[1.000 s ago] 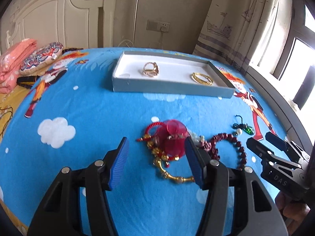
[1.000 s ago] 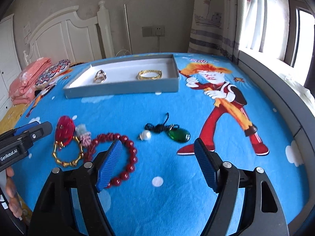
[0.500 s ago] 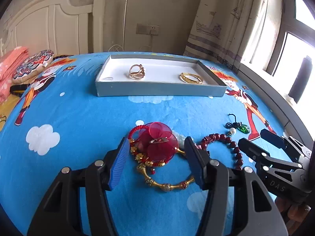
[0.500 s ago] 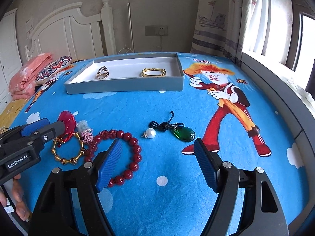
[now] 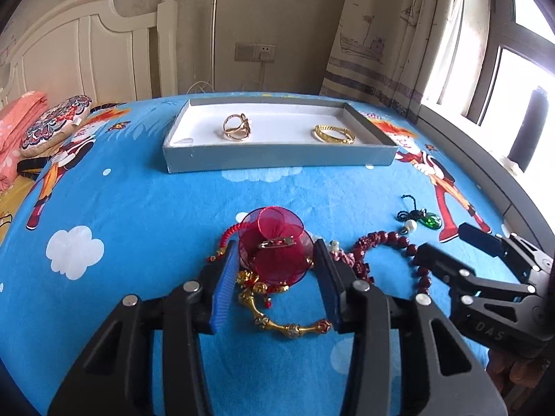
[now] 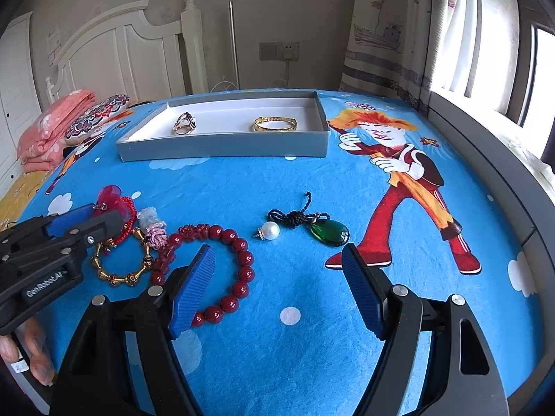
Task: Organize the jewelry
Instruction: 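Grasp the red flower brooch with the left tool while the right tool grasps the red bead bracelet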
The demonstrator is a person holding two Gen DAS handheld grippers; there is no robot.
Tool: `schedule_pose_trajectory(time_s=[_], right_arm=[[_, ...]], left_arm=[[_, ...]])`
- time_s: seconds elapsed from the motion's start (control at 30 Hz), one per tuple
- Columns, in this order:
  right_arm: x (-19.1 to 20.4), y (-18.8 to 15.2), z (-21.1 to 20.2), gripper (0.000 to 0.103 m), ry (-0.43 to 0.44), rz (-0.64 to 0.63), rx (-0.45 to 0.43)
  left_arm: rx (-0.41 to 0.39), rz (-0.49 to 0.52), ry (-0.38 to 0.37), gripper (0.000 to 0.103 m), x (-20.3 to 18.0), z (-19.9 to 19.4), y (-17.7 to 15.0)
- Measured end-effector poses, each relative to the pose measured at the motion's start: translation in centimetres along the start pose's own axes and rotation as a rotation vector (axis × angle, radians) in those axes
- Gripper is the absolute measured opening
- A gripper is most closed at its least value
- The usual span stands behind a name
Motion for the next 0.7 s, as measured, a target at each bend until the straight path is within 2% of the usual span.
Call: schedule_pose_trajectory(time_s=[0.13,0.23,0.33,0.4,0.53,0.57,0.6,0.63,0.7], right_arm=[[0.2,-0.1,0.3,0.070,0.000,-0.007,0.011],[0.4,-0.3,0.7,0.065,0.013,-0.009,0.029],[0.6,-0.3,1.3,0.056,0.022,-0.010,0.049],[0.7,-0.4,1.7,0.045,0.022,-0.014,0.068],[1.1,-0.5,1.8,0.036,0.020,-0.028,0.071],[1.2,-0.6,1.8,0.029,0.027,-0.032,0.069],[1.4,-0.6,1.7,0.018,0.034,-0.036,0.068],[1.6,-0.6,1.7,0.014,0.042,-0.044,0.067],[1.8,-0.6,1.6,0.013,0.048,-0.049,0.065]], left_arm=[[-0.045,-0.023,0.007,0.042,0.4,-1.5,0.6],[-0.067,-0.043,0.013,0.042,0.7,-2.2,0.9],[-0.072,-0.044,0.017,0.042,0.7,-2.5,1.0],[-0.073,-0.039,0.015,0.042,0.5,-2.5,1.0],[-0.076,-0.035,0.007,0.042,0.4,-2.6,0.7],[-0.076,-0.035,0.005,0.042,0.4,-2.6,0.7],[-0.077,-0.036,0.005,0.042,0.4,-2.7,0.7],[-0.077,-0.037,0.004,0.042,0.4,-2.6,0.7],[-0.079,-0.040,0.003,0.042,0.4,-2.7,0.7]])
Point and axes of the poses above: each gripper's, at about its wrist camera, not at the fingertips, and z roughly the way its jaws point, x to its left, y to its top, the point moved 9 cm from there along z, roughly the way its jaws point, and after that the axes turned 15 degrees about x, right-handed, at the moved point
